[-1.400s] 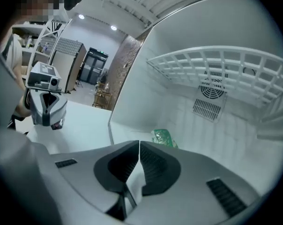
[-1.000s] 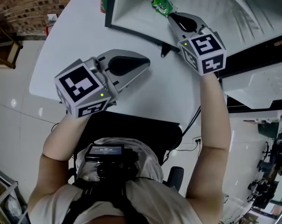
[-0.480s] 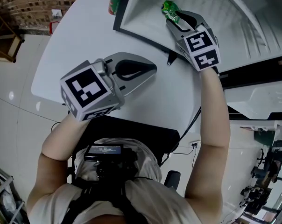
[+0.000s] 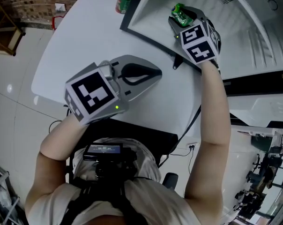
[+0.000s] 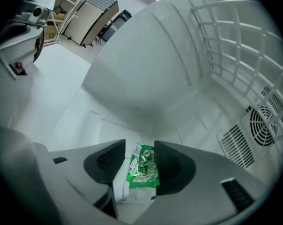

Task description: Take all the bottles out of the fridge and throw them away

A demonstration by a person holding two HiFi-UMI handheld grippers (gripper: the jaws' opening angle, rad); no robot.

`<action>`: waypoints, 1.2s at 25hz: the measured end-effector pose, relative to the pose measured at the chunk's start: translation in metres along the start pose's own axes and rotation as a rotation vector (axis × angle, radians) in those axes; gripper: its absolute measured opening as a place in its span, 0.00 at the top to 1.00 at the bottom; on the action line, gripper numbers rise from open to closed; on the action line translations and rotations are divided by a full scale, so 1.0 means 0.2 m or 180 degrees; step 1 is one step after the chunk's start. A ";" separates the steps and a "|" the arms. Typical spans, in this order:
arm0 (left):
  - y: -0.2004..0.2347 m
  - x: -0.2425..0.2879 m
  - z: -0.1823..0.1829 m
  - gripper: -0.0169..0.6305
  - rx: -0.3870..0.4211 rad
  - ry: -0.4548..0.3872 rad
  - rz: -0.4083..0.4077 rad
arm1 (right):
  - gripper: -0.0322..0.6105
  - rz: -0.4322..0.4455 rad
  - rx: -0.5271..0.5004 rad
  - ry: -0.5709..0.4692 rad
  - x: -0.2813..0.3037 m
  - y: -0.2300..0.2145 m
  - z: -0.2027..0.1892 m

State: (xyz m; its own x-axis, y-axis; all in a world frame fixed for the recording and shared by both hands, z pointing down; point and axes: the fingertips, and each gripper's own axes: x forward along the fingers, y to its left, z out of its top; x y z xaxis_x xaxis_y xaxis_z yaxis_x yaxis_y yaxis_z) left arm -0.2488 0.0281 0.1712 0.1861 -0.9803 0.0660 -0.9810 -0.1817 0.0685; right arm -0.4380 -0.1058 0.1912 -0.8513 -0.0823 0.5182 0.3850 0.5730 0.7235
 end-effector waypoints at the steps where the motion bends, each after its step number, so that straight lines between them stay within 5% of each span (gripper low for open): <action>1: 0.00 0.00 0.00 0.96 -0.0002 0.0002 -0.0001 | 0.64 -0.0027 -0.0019 0.0036 0.01 0.00 -0.01; 12: 0.01 -0.01 -0.02 0.90 -0.0064 -0.0016 0.0011 | 0.84 -0.0490 -0.0458 0.0229 0.00 -0.08 -0.04; 30: -0.10 0.13 -0.06 0.90 0.0123 0.0080 -0.0227 | 0.88 -0.0657 -0.0106 -0.0586 -0.62 0.04 0.09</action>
State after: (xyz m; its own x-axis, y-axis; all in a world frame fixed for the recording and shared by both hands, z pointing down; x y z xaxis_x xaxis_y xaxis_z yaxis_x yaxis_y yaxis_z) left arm -0.2245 0.0075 0.1840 0.2565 -0.9626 0.0874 -0.9665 -0.2543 0.0354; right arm -0.3366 -0.0758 0.1246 -0.9622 -0.0431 0.2690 0.2057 0.5321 0.8213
